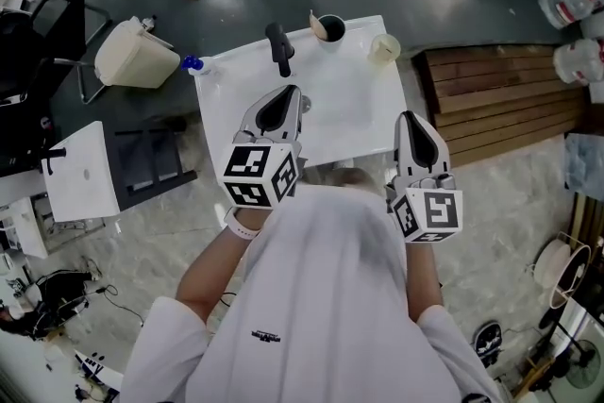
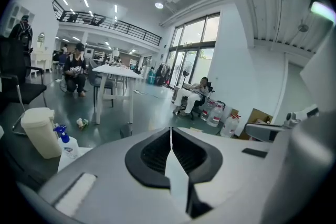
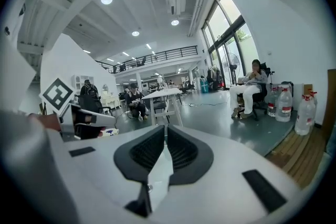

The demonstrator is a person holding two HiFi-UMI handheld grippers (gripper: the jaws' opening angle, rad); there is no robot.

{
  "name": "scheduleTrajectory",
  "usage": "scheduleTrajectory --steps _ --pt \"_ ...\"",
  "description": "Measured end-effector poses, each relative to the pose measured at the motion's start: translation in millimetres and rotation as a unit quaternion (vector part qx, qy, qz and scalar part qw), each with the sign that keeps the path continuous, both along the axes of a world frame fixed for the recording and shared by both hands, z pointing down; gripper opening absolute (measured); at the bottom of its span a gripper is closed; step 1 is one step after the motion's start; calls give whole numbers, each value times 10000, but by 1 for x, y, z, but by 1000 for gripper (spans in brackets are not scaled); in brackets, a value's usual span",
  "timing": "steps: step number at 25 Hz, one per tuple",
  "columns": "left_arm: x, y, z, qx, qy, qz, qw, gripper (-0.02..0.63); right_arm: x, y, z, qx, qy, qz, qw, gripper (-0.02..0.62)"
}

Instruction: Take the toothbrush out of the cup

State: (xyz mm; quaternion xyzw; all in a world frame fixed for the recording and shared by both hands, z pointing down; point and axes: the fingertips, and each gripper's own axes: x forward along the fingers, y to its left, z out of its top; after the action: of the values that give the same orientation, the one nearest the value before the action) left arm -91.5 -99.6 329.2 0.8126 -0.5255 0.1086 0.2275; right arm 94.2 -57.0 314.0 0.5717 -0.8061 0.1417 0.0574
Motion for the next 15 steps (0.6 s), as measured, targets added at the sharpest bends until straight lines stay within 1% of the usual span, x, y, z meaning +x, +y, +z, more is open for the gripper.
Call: scheduleTrajectory --steps 4,5,6,9,15 --pt "7 -30 4 68 5 -75 9999 19 -6 -6 8 -126 -19 -129 9998 8" --pt "10 -37 7 41 7 -80 10000 80 -7 -7 11 -161 -41 -141 9998 8" --pt "13 -44 11 3 -4 -100 9999 125 -7 -8 13 -196 -67 -148 9997 8" --pt "17 -66 25 -104 -44 -231 9997 141 -8 -16 20 -279 -126 -160 9994 8" --pt "19 -105 59 -307 -60 -383 9988 141 -12 -41 32 -346 -77 -286 9990 8"
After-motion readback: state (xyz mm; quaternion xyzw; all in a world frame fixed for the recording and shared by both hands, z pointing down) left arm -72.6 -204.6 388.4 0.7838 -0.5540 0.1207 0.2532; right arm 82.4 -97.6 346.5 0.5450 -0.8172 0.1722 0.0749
